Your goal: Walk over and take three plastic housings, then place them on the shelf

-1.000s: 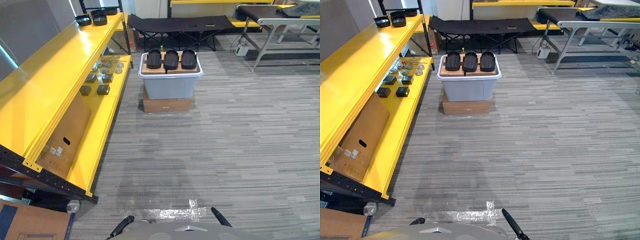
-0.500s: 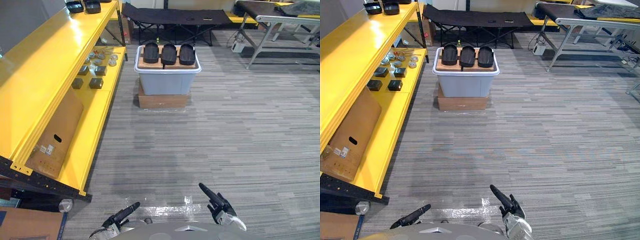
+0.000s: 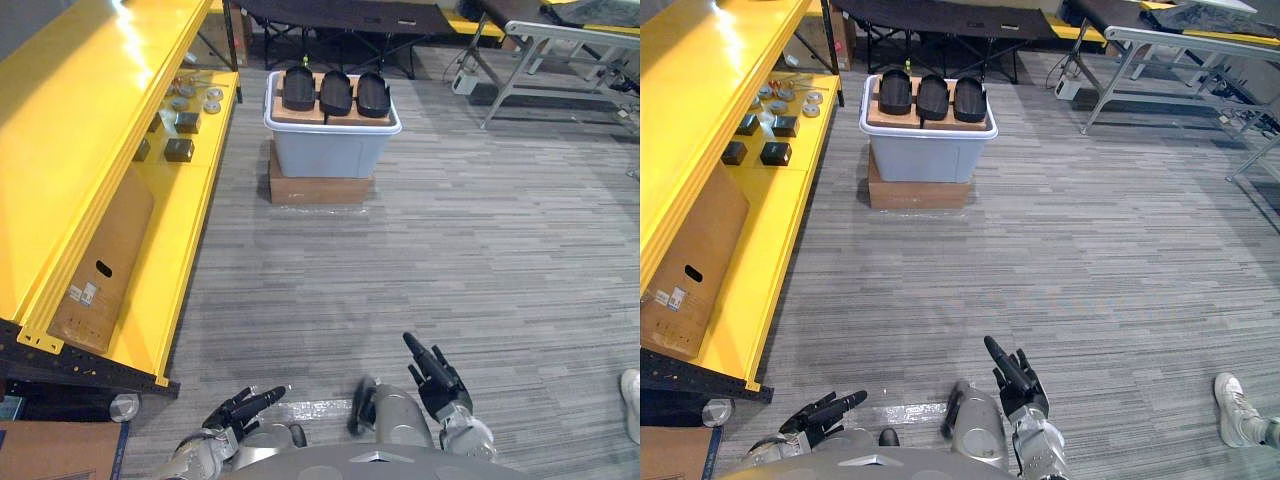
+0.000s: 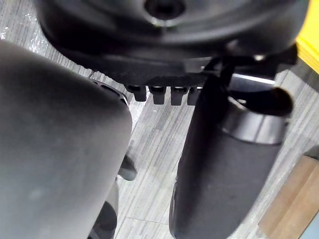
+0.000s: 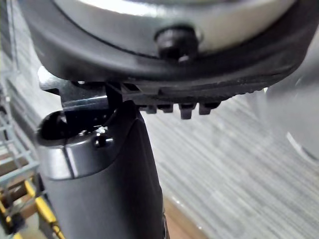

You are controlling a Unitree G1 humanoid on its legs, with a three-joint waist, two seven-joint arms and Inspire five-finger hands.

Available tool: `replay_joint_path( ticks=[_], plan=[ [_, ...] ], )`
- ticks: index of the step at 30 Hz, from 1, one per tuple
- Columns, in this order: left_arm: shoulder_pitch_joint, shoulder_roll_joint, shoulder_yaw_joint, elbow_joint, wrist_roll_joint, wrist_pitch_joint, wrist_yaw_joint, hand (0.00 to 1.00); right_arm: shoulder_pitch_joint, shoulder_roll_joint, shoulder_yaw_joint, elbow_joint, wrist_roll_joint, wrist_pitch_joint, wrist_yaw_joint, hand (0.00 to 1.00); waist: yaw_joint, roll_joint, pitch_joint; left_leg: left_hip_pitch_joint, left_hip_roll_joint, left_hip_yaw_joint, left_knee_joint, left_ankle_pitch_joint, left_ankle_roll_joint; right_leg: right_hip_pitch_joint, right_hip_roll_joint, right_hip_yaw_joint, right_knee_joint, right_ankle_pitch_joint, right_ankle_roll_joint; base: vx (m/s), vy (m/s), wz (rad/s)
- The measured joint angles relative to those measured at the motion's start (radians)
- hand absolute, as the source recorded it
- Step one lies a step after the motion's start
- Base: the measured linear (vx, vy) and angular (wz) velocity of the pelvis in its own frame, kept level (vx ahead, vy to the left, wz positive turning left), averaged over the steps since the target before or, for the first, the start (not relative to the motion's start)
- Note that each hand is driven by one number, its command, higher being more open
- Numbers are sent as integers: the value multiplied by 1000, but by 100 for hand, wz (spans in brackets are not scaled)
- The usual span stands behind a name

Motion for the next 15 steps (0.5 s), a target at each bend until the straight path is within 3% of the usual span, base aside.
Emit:
replay_joint_path(
  ticks=[2, 4, 6, 7, 8, 9, 10, 11, 12, 15],
  plan=[
    [-2, 1, 0, 20, 0, 0, 2, 100, 26, 19, -24, 20, 1, 2, 0, 100, -1, -9, 9, 42, -9, -1, -9, -14, -23, 13, 11, -4, -76, 44, -17, 225, 1, 14],
    [8, 1, 2, 29, -1, 1, 5, 100, 47, 33, -54, 22, 5, 11, 3, 100, -2, -4, 14, 84, -9, 0, -5, -52, -76, 24, 14, -9, -54, 49, -55, 321, -41, 7],
    [30, -3, 17, 32, -35, -7, 9, 100, 55, 34, -76, 20, 6, 41, 4, 100, -2, 5, 5, 89, 23, 6, 84, -179, -104, 22, 29, -12, 44, -1, -130, 403, -131, -8],
    [38, -8, 19, 40, -43, -9, 12, 100, 59, 30, -78, 20, 6, 46, 3, 100, -3, 16, -3, 83, 44, 9, 117, -213, -120, 23, 39, -22, 74, -11, -145, 391, -178, -18],
    [53, -27, 19, 75, -51, -19, 18, 100, 76, 13, -77, 20, 5, 55, 2, 100, 0, 59, -33, 79, 112, 27, 171, -276, -207, 26, 87, -47, 100, -26, -164, 511, -161, -11],
    [71, -39, 37, 86, -54, -48, 25, 100, 81, 9, -77, 23, 5, 58, 4, 100, -5, 69, -56, 27, 147, 26, 296, -270, -216, 41, 105, -51, 93, -31, -162, 532, -171, -3],
    [56, -44, 93, 87, -67, -80, 33, 100, 83, 6, -81, 42, 3, 57, 12, 100, -11, 73, -56, -101, 216, 43, 585, -237, -234, 59, 126, -65, 77, -1, -195, 541, -177, 5],
    [45, -46, 99, 87, -78, -86, 36, 100, 78, -3, -83, 53, 0, 60, 13, 100, -7, 82, -58, -155, 261, 44, 715, -182, -236, 86, 151, -72, 50, -9, -211, 638, -238, -2],
    [16, -49, 130, 95, -96, -94, 44, 100, 62, -18, -88, 73, -23, 67, 24, 100, 5, 112, -32, -277, 334, 26, 978, -54, -189, 186, 186, -68, -20, -23, -233, 652, -221, -9],
    [7, -72, 158, 93, -127, -88, 45, 100, 25, -28, -102, 118, -76, 64, 28, 100, 7, 86, -8, -366, 266, 5, 941, -106, -206, 292, 169, -38, -74, -38, -224, 432, -109, -28]
  ],
)
